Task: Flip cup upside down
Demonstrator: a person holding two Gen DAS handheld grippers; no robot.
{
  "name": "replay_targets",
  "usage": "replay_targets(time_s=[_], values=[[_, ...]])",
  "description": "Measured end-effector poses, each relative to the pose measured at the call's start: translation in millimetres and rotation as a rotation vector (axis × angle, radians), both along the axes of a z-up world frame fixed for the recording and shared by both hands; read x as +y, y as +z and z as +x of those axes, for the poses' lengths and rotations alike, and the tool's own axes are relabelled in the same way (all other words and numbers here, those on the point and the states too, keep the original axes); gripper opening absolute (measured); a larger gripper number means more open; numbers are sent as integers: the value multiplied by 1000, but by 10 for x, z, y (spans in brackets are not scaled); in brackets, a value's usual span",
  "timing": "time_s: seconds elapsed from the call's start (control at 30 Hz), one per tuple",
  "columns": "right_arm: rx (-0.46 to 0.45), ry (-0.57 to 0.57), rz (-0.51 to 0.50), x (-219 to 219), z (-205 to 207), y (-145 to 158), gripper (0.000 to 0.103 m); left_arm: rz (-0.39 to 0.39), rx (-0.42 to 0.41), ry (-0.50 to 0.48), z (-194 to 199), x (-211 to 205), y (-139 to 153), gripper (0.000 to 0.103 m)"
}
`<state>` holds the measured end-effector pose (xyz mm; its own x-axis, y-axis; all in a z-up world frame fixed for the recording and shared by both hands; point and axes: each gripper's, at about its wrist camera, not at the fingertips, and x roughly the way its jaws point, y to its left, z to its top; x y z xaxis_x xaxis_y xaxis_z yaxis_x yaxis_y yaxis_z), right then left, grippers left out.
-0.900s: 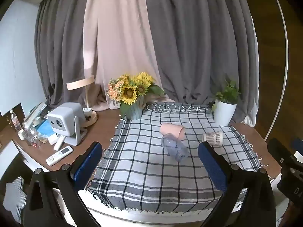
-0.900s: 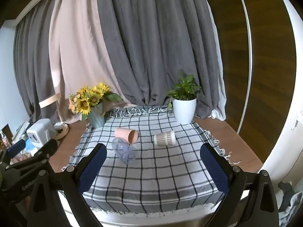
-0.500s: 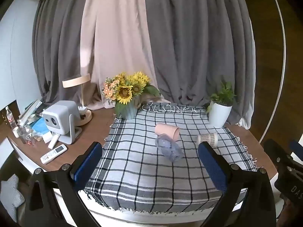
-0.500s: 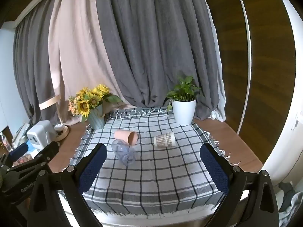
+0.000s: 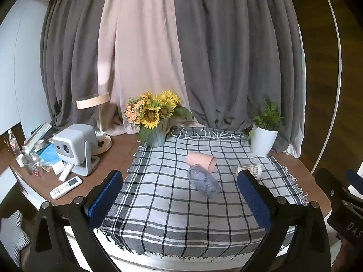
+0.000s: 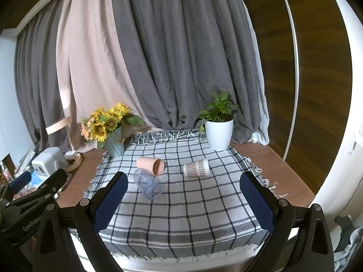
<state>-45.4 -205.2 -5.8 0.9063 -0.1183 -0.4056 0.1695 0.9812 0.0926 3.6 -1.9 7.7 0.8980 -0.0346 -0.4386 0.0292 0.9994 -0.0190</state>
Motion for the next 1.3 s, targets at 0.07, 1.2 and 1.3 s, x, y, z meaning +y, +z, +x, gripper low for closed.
replay_targets(time_s=[0.07, 1.2, 1.3], values=[[0, 0, 2, -9, 7, -2, 100, -5, 0, -3, 0, -5, 10, 103], [-14, -4, 0, -2, -37, 24, 100, 10, 2, -11, -57, 5, -61, 103], [-16, -5, 0, -2, -44, 25, 100, 9, 1, -11, -56, 5, -56, 103]])
